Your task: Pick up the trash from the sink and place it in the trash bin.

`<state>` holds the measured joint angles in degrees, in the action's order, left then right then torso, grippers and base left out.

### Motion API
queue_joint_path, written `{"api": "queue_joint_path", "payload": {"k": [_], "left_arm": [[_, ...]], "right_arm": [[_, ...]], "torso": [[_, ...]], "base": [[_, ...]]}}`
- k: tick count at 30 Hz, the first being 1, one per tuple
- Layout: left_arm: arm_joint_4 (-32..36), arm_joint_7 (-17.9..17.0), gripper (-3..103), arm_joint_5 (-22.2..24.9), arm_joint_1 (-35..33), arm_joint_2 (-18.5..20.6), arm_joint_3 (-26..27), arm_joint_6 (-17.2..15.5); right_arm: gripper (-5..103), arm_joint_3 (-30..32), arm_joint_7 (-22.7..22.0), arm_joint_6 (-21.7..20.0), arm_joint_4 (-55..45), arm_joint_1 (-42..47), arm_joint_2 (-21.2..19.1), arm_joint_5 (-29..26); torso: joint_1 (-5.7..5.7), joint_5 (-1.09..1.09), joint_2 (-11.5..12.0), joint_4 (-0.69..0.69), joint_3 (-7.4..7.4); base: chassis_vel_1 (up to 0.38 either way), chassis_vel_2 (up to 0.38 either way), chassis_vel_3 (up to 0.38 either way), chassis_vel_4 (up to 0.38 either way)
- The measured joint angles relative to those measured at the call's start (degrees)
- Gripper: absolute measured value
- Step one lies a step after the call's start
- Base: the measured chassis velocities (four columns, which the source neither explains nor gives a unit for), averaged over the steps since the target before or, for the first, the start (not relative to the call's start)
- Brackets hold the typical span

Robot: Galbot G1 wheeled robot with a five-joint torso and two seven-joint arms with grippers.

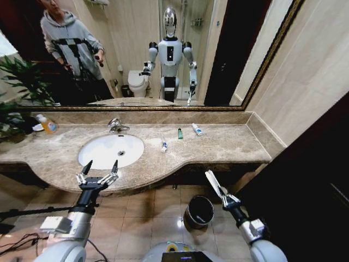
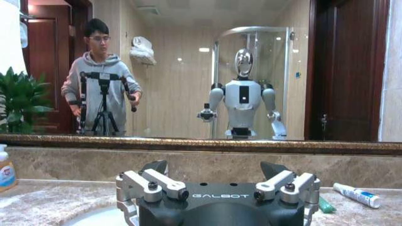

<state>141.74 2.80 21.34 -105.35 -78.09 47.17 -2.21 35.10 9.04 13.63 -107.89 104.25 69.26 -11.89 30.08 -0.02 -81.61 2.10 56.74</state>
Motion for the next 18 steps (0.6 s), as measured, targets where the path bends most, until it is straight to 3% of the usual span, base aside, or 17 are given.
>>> {"api": "queue_joint_path", "payload": {"k": [5,18], "left_arm": [[0.0,0.0,100,0.0,0.0,0.0,0.0,0.0],[0.0,0.0,100,0.0,0.0,0.0,0.0,0.0]], "right_arm": [[0,-1.7,0.9,-0.4,6.2,-2.2,1.2,4.6],[0,-5.6,7.3,-9.1,27.8,-16.0,2.9,17.7]], "torso": [[0.0,0.02,0.0,0.0,0.0],[0.01,0.02,0.0,0.01,0.0]], "base": [[0.0,0.0,0.0,0.0],[0.0,0.0,0.0,0.0]]}}
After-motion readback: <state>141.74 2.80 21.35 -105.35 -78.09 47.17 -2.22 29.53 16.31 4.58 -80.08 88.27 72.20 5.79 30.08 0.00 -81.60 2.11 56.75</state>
